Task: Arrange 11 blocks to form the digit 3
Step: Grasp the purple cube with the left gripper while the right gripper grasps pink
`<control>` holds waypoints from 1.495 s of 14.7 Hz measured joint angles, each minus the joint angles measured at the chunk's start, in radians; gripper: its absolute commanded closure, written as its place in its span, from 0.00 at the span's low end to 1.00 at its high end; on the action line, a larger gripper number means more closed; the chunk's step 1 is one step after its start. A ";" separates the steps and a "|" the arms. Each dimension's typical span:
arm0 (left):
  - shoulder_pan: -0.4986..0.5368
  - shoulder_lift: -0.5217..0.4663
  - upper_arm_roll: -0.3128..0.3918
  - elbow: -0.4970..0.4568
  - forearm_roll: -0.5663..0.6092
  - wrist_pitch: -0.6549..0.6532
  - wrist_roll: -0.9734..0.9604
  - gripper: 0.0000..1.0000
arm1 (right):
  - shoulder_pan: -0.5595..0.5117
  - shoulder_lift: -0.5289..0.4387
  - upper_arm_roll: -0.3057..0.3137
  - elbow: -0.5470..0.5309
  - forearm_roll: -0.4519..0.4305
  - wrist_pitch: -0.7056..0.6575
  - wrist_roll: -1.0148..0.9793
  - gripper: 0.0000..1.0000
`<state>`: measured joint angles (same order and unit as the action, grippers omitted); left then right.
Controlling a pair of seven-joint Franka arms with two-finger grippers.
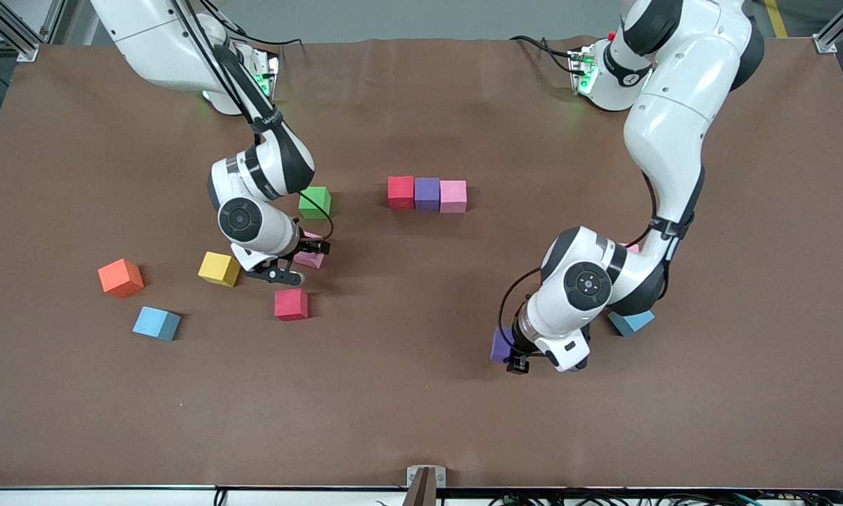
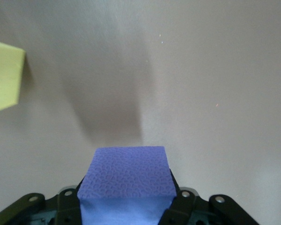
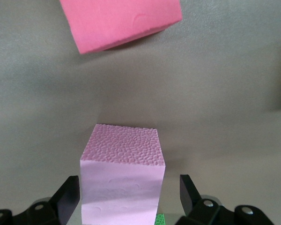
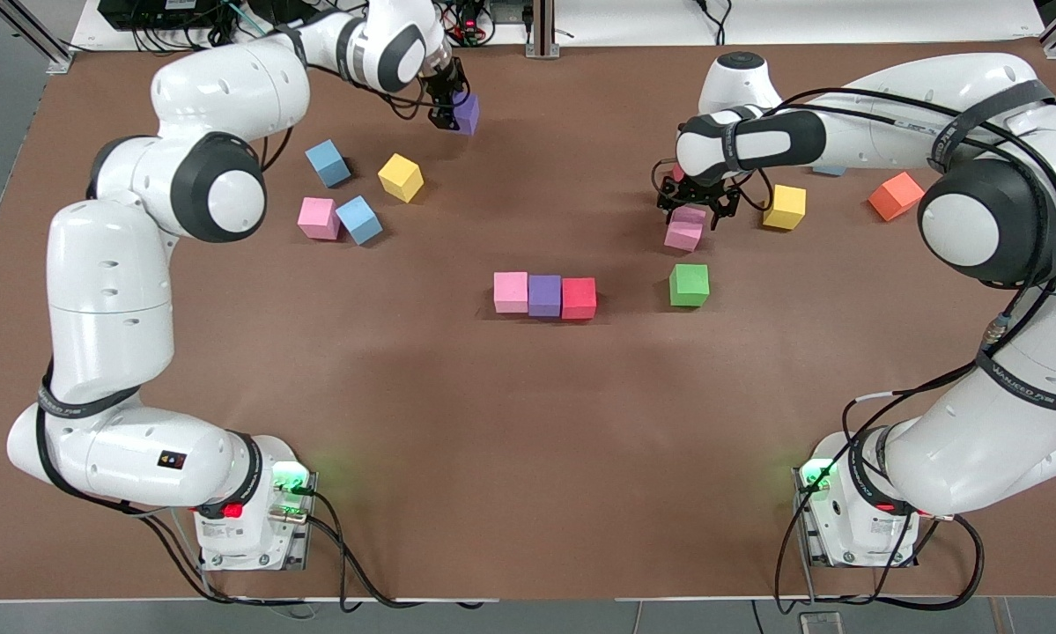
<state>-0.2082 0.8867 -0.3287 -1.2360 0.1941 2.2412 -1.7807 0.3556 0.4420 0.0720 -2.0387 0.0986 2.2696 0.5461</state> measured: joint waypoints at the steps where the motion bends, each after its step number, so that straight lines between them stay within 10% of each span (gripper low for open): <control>1: 0.003 -0.015 -0.011 0.000 0.000 -0.030 0.037 0.82 | 0.001 0.002 0.000 0.000 0.000 0.000 0.000 0.12; 5: 0.009 -0.040 -0.069 0.000 0.000 -0.074 0.149 0.82 | 0.006 0.013 0.000 0.000 0.000 0.005 0.000 0.22; 10: 0.009 -0.040 -0.114 0.000 0.000 -0.077 0.240 0.83 | 0.017 0.014 0.001 0.001 0.000 0.010 0.000 0.62; 22: 0.019 -0.083 -0.127 0.000 0.000 -0.190 0.411 0.83 | 0.134 0.018 0.009 0.168 0.000 0.013 -0.004 0.67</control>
<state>-0.1894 0.8034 -0.4558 -1.2356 0.1941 2.0515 -1.3693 0.4897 0.4600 0.0812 -1.8705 0.0991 2.2828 0.5421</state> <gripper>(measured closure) 0.405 0.476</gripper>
